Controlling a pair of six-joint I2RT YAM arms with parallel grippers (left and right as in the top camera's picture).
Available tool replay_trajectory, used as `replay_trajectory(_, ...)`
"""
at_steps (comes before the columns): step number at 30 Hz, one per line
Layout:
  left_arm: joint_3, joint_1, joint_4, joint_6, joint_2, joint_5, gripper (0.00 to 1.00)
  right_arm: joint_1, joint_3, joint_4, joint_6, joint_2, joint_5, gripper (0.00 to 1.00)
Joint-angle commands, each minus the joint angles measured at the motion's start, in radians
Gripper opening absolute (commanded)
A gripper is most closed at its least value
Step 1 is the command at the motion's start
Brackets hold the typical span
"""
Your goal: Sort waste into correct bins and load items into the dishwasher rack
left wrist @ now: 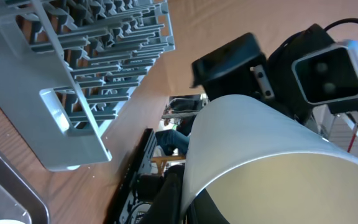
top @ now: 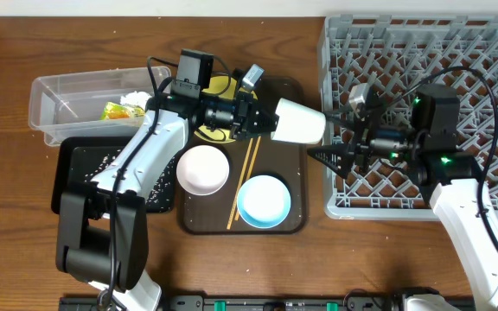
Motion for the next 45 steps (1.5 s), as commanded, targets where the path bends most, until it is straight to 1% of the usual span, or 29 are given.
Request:
replay_trajectory(1, 0.005, 0.001, 0.002, -0.013, 0.013, 0.059, 0.06, 0.022, 0.014, 0.025, -0.021, 0.006, -0.097, 0.96)
replay_trajectory(3, 0.005, 0.001, 0.002, -0.016, 0.013, 0.065, 0.06, 0.022, 0.014, 0.033, -0.021, 0.006, -0.101, 0.93)
replay_trajectory(7, 0.005, -0.002, 0.002, -0.035, 0.013, 0.066, 0.06, 0.035, 0.014, 0.039, -0.021, 0.006, -0.106, 0.93)
replay_trajectory(10, 0.005, -0.011, 0.002, -0.035, 0.013, 0.066, 0.06, 0.045, 0.014, 0.060, -0.021, 0.007, -0.107, 0.86)
replay_trajectory(14, 0.005, -0.025, 0.002, -0.047, 0.013, 0.072, 0.06, 0.048, 0.014, 0.080, -0.021, 0.007, -0.107, 0.85)
replay_trajectory(18, 0.005, -0.036, 0.002, -0.050, 0.013, 0.073, 0.06, 0.048, 0.014, 0.088, -0.021, 0.007, -0.107, 0.77)
replay_trajectory(23, 0.005, -0.036, 0.002, -0.061, 0.013, 0.073, 0.06, 0.048, 0.014, 0.087, -0.021, 0.007, -0.106, 0.73)
replay_trajectory(25, 0.005, -0.036, 0.002, -0.061, 0.013, 0.082, 0.06, 0.048, 0.014, 0.087, -0.021, 0.008, -0.106, 0.69)
replay_trajectory(31, 0.005, -0.036, 0.002, -0.065, 0.013, 0.091, 0.06, 0.048, 0.014, 0.087, -0.021, 0.008, -0.106, 0.60)
replay_trajectory(34, 0.005, -0.036, 0.002, -0.065, 0.013, 0.091, 0.06, 0.048, 0.014, 0.087, -0.021, 0.008, -0.106, 0.51)
replay_trajectory(35, 0.005, -0.036, 0.002, -0.065, 0.013, 0.091, 0.06, 0.048, 0.014, 0.087, -0.021, 0.008, -0.106, 0.49)
replay_trajectory(36, 0.005, -0.036, 0.002, -0.064, 0.013, 0.091, 0.08, 0.048, 0.014, 0.087, -0.021, 0.008, -0.106, 0.48)
replay_trajectory(37, 0.005, -0.036, 0.003, -0.064, 0.013, 0.090, 0.13, 0.048, 0.014, 0.086, -0.021, 0.008, -0.106, 0.48)
replay_trajectory(39, 0.005, -0.036, 0.003, -0.055, 0.013, 0.079, 0.32, 0.048, 0.014, 0.085, -0.021, 0.008, -0.106, 0.44)
replay_trajectory(42, 0.005, -0.034, 0.002, 0.001, 0.013, 0.013, 0.51, 0.048, 0.014, 0.076, -0.016, 0.008, -0.106, 0.40)
replay_trajectory(43, 0.005, -0.033, 0.002, 0.012, 0.013, -0.025, 0.54, 0.048, 0.014, 0.067, -0.013, 0.008, -0.098, 0.36)
replay_trajectory(45, 0.005, -0.029, -0.001, 0.018, 0.013, -0.127, 0.58, 0.048, 0.014, 0.050, 0.050, 0.008, -0.027, 0.18)
